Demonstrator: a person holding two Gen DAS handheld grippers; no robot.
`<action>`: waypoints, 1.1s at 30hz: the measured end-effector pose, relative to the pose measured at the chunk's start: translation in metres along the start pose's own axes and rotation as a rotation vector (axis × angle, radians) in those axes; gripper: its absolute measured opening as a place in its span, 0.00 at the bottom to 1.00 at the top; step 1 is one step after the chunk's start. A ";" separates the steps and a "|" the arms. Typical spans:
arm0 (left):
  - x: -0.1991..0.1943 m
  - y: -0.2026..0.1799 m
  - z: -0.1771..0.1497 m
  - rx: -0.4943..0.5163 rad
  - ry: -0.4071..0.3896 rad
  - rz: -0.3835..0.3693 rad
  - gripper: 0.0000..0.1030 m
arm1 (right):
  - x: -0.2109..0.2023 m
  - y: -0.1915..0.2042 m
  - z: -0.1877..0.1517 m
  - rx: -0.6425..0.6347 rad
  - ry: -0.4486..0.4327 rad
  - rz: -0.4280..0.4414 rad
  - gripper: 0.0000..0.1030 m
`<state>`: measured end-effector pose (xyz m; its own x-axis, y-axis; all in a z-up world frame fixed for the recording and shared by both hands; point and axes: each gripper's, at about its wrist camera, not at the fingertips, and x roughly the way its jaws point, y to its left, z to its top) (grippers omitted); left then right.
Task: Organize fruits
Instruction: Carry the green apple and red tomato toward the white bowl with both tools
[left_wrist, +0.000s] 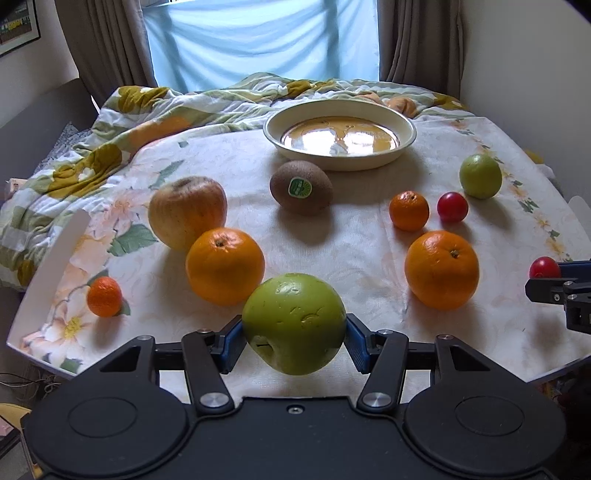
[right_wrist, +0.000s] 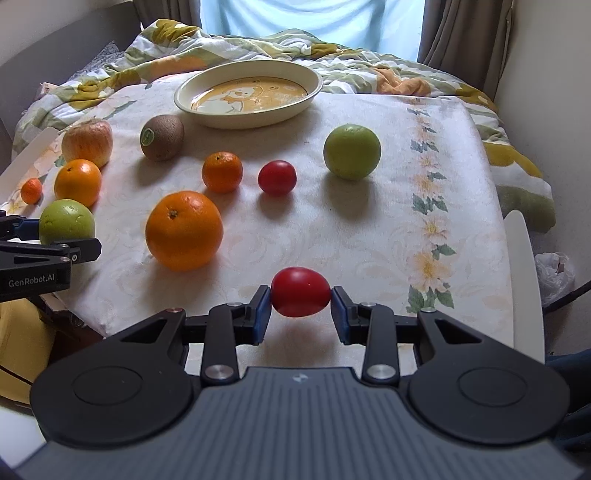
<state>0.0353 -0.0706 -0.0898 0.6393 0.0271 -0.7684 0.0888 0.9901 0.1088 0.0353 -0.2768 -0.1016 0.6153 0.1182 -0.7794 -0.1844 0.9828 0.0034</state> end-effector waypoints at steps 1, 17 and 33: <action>-0.005 0.000 0.002 -0.003 -0.005 0.003 0.59 | -0.004 -0.001 0.003 -0.002 -0.001 0.003 0.49; -0.066 0.016 0.094 -0.073 -0.149 -0.013 0.59 | -0.071 -0.022 0.084 -0.076 -0.104 0.060 0.49; -0.009 0.029 0.193 -0.013 -0.150 -0.080 0.59 | -0.038 -0.025 0.195 -0.094 -0.114 0.119 0.49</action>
<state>0.1793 -0.0684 0.0418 0.7375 -0.0721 -0.6714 0.1349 0.9900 0.0419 0.1661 -0.2779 0.0500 0.6669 0.2531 -0.7009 -0.3284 0.9441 0.0284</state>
